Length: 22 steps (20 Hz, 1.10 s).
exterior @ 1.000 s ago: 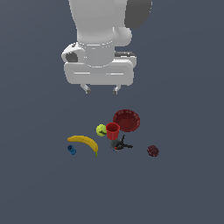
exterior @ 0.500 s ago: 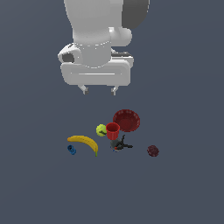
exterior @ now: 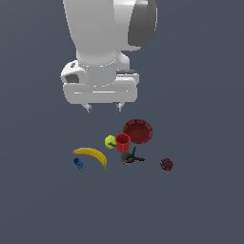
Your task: Pick up a designated object from a clutter of objects.
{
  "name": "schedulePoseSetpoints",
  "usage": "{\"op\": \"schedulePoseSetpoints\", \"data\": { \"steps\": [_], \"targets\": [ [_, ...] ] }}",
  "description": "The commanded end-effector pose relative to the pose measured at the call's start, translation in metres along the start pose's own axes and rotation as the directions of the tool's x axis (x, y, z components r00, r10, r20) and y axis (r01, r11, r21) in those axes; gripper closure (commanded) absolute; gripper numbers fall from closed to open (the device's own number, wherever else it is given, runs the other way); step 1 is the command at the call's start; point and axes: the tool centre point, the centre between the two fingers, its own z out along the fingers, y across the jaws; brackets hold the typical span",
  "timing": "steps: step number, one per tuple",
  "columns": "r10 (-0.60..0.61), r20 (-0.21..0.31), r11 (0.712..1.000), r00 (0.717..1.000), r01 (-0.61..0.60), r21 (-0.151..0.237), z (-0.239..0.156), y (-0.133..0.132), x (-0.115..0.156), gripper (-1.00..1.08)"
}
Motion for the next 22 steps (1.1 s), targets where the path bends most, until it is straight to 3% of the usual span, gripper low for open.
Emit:
{"op": "schedulePoseSetpoints", "data": {
  "steps": [1,11,16,22],
  "targets": [
    [-0.048,0.005,0.999,0.999,0.048,-0.009,0.011,0.006,0.004,-0.92],
    [-0.292,0.032,0.956,0.956,0.293,-0.030,0.070,0.034,0.017,-0.92],
    [-0.411,0.045,0.910,0.910,0.413,-0.029,0.100,0.048,0.021,-0.92],
    [-0.546,0.053,0.836,0.836,0.548,-0.018,0.137,0.062,0.024,-0.92]
  ]
}}
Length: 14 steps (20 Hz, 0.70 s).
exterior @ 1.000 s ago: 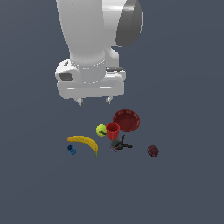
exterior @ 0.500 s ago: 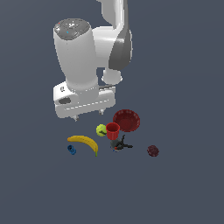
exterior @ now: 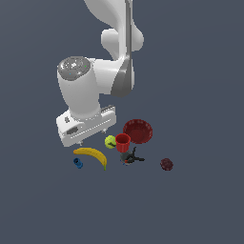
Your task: Pick up a designated object from a clutter of objects.
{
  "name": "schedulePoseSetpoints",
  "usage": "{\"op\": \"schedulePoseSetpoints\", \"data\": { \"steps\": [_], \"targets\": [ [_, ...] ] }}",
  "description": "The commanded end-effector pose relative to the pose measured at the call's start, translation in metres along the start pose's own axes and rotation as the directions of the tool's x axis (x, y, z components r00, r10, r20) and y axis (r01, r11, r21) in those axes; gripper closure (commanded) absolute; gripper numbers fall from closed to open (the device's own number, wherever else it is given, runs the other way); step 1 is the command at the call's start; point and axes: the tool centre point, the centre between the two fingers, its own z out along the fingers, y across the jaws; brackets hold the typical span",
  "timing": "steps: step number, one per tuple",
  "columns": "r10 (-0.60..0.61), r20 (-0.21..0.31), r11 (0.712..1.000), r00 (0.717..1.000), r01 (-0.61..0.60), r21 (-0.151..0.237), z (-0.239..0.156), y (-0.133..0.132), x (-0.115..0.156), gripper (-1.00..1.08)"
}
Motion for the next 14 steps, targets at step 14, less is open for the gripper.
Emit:
{"op": "schedulePoseSetpoints", "data": {
  "steps": [14],
  "targets": [
    [-0.369,-0.023,0.929,0.929,0.370,0.018,0.091,0.021,-0.010,-0.92]
  ]
}}
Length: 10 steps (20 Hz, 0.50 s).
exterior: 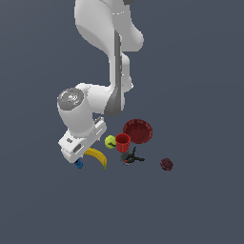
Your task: Pick up a designated object from a clutter of objects.
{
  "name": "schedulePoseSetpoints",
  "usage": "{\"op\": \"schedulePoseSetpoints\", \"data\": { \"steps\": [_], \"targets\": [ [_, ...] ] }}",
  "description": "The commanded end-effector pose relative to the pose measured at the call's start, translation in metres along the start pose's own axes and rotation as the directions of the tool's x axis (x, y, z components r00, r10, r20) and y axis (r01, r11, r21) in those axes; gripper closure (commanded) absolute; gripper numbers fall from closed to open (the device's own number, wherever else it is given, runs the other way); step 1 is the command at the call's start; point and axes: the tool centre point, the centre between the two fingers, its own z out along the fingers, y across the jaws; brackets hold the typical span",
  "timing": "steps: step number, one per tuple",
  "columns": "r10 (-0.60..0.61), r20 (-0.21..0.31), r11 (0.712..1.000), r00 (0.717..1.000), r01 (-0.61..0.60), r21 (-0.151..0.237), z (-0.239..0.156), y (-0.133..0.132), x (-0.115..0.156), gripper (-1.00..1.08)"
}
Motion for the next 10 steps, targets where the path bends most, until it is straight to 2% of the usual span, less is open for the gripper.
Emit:
{"op": "schedulePoseSetpoints", "data": {
  "steps": [1,10],
  "targets": [
    [-0.050,-0.007,0.999,0.999,0.050,0.002,0.011,0.001,-0.002,-0.92],
    [-0.148,-0.023,0.989,0.989,0.148,0.005,0.035,0.003,-0.006,-0.92]
  ]
}}
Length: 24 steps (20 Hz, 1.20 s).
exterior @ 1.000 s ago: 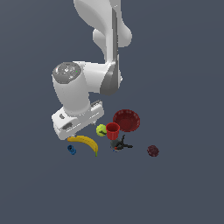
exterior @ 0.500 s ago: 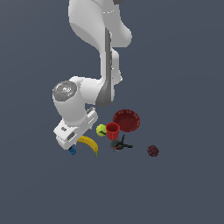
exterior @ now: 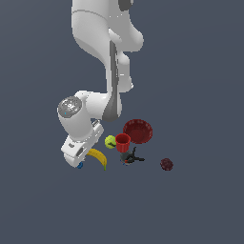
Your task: Pick up a designated object from a clutter of objects.
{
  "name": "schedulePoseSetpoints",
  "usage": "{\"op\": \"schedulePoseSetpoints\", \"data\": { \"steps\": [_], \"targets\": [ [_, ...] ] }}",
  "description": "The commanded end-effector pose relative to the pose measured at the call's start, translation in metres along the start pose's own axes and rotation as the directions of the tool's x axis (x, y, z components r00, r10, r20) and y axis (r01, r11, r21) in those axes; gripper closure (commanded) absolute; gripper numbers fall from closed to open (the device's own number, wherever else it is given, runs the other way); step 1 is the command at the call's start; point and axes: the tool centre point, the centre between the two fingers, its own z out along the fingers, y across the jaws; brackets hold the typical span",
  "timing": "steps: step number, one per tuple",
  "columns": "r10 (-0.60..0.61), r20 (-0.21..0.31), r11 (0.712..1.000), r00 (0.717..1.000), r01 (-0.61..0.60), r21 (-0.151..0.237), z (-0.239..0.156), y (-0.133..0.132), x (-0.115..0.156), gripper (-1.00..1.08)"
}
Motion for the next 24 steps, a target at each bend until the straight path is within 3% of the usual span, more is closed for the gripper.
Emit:
{"op": "schedulePoseSetpoints", "data": {
  "steps": [1,9,23,24],
  "targets": [
    [-0.017,-0.003,1.000,1.000,0.017,0.000,0.003,0.000,0.000,-0.92],
    [-0.019,-0.003,1.000,1.000,0.019,0.001,0.010,0.000,-0.001,-0.92],
    [-0.023,-0.004,1.000,1.000,0.023,0.000,0.055,0.000,-0.001,-0.92],
    [-0.023,-0.004,1.000,1.000,0.023,0.000,0.055,0.000,-0.001,1.08]
  ]
}}
